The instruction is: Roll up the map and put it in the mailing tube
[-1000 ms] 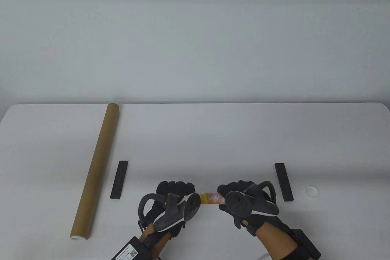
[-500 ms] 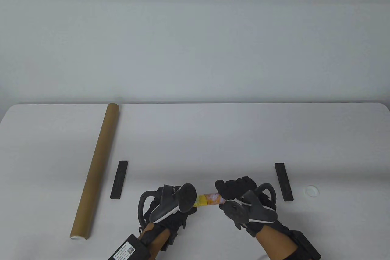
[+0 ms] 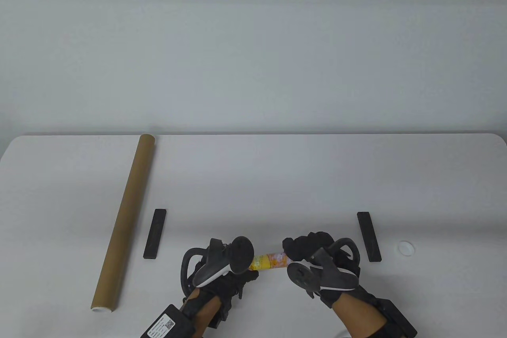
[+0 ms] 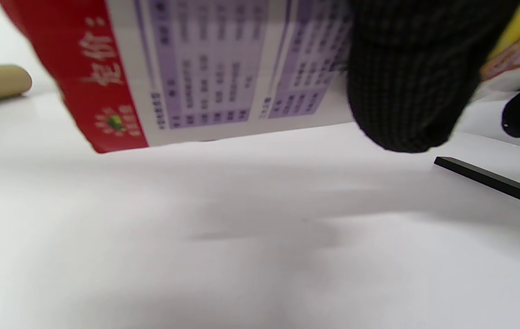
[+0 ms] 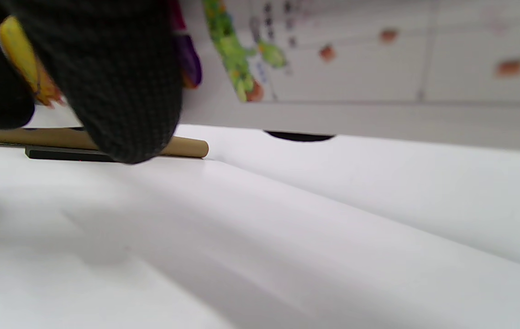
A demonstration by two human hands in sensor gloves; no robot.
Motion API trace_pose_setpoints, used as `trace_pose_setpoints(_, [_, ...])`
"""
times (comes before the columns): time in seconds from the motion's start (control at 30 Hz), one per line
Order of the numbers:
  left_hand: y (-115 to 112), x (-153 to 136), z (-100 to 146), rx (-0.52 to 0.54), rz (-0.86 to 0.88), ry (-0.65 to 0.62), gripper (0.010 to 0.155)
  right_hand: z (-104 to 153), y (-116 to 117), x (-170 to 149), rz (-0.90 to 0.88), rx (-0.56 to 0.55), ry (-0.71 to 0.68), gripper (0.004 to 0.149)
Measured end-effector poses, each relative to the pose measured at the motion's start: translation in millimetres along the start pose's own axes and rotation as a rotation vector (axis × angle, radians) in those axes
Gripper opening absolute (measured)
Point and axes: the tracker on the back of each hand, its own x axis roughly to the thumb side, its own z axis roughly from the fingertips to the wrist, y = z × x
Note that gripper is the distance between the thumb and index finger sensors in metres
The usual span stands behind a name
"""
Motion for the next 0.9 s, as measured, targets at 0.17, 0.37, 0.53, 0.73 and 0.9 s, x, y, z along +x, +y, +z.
trace_pose_setpoints(0.17, [3, 7, 7, 0.116, -0.088, 0.000, 0.058, -1, 3, -6, -0.080, 0.030, 0.018, 0.060])
trace_pose_setpoints(0.37, [6, 14, 12, 0.227, -0.183, -0.018, 0.058, -2, 6, -13, -0.192, 0.064, 0.035, 0.059])
trace_pose_setpoints(0.53, [7, 14, 12, 0.234, -0.196, -0.022, 0.054, -3, 7, -14, -0.212, 0.067, 0.035, 0.059])
trace_pose_setpoints(0.73, [7, 12, 10, 0.182, -0.170, -0.011, 0.051, 0, 6, -9, -0.136, 0.017, 0.022, 0.063])
trace_pose_setpoints(0.9, [6, 6, 5, 0.101, -0.092, -0.008, 0.051, 2, 2, -3, -0.048, -0.032, 0.002, 0.066])
